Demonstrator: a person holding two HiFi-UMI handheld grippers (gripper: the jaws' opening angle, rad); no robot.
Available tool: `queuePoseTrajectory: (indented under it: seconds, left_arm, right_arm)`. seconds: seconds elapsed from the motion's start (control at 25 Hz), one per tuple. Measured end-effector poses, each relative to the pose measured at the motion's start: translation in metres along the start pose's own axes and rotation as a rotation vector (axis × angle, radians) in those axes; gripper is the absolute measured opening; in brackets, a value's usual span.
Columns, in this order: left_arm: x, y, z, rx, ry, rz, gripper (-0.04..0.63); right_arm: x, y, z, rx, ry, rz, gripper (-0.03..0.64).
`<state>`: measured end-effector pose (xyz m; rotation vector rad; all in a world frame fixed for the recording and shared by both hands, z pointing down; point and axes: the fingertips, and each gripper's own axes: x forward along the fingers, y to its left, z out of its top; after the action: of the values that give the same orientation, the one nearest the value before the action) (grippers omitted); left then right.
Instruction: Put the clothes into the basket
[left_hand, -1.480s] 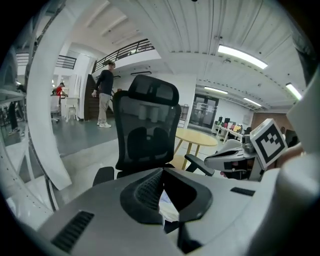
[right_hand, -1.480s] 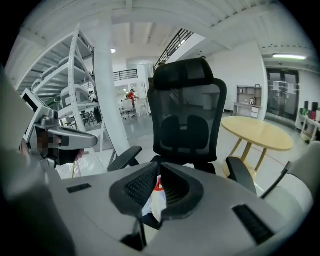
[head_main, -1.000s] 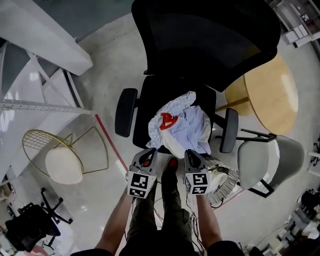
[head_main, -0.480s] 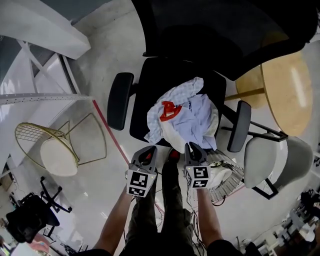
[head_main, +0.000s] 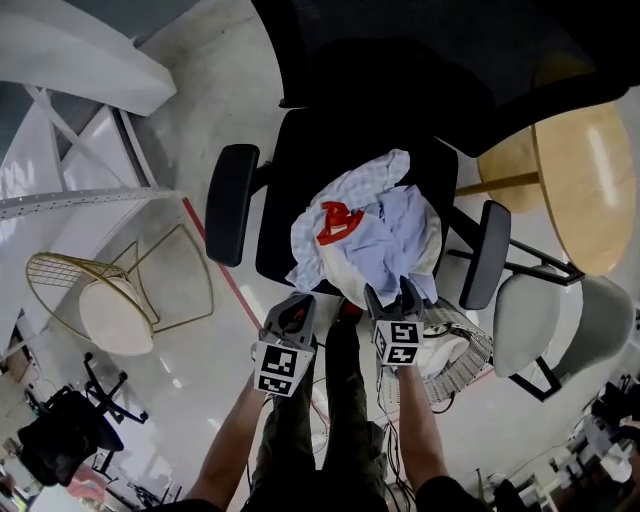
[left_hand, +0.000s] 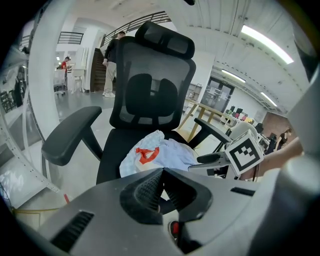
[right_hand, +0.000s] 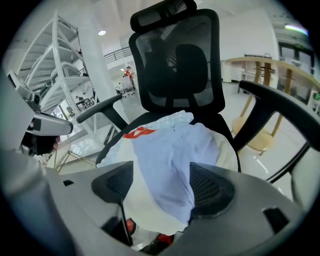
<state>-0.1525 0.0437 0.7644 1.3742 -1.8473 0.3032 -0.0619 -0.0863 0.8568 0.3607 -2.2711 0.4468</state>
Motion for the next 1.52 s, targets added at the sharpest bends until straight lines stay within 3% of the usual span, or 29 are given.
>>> queuePoseTrajectory:
  seconds: [0.52,0.56,0.76,0.88,1.12,1.52]
  left_arm:
    - [0.024,0.005,-0.021,-0.035,0.043,-0.006,0.006]
    - [0.025,0.005,-0.021,-0.039,0.043,-0.005,0.006]
    - [0.025,0.004,-0.021,-0.046,0.039,0.000,0.006]
    - [0.023,0.004,-0.017,-0.036,0.033,0.005,0.006]
    - [0.012,0.002,-0.003,-0.023,0.010,0.011,0.006]
    - [-0.029,-0.010,0.056,0.050,-0.080,0.002,0.006]
  right_arm:
    - [0.037,-0.015,-0.031,0.022,0.101,-0.009,0.346]
    - [0.038,-0.017,-0.031,0.017,0.110,-0.015,0.333]
    - [0.037,-0.025,-0.032,0.005,0.141,-0.019,0.135]
    - [0.034,-0.027,-0.029,0.031,0.145,0.001,0.094]
    - [0.014,-0.023,-0.008,0.051,0.082,0.017,0.080]
    - [-0.047,-0.012,0.072,0.068,-0.100,-0.011,0.077]
